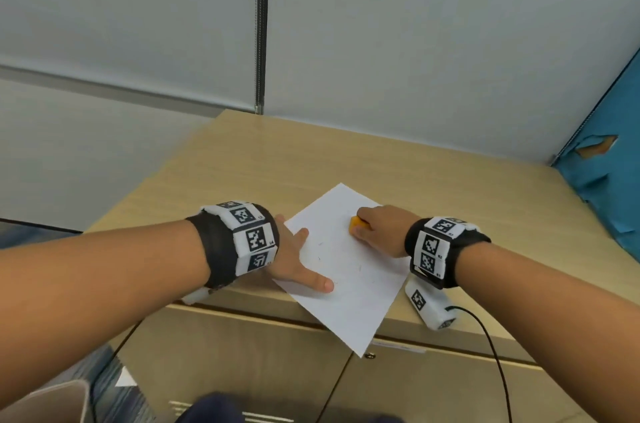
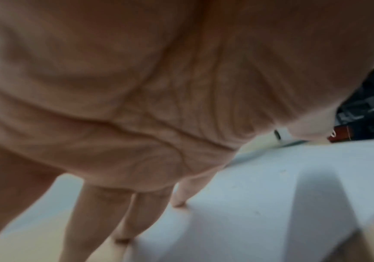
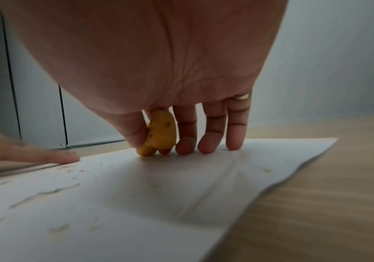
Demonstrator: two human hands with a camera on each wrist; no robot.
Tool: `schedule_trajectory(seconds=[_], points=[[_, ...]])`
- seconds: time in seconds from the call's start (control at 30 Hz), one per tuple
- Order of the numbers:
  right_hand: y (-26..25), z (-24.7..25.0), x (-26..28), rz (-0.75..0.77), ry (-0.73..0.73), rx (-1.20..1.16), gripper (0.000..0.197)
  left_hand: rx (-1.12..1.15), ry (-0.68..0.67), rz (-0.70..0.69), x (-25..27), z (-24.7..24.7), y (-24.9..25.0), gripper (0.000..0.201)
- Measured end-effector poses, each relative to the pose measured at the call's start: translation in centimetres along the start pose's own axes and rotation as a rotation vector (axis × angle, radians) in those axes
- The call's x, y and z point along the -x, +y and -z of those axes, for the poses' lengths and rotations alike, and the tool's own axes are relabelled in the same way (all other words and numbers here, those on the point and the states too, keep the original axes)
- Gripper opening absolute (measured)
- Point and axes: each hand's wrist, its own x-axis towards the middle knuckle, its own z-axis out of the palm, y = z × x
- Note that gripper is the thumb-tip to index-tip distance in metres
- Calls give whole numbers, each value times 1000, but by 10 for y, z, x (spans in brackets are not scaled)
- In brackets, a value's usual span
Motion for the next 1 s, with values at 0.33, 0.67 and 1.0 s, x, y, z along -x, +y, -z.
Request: schedule_trajectory(seconds=[0.33, 0.67, 1.0], points=[[8, 2, -6, 238, 40, -10, 31, -173, 37, -323, -29, 43, -13, 131], [-58, -11, 9, 392, 95, 24, 35, -220, 30, -323, -55, 22, -16, 137], [-51, 6, -5, 247, 32, 68, 29, -247, 26, -311, -68, 20, -17, 141]])
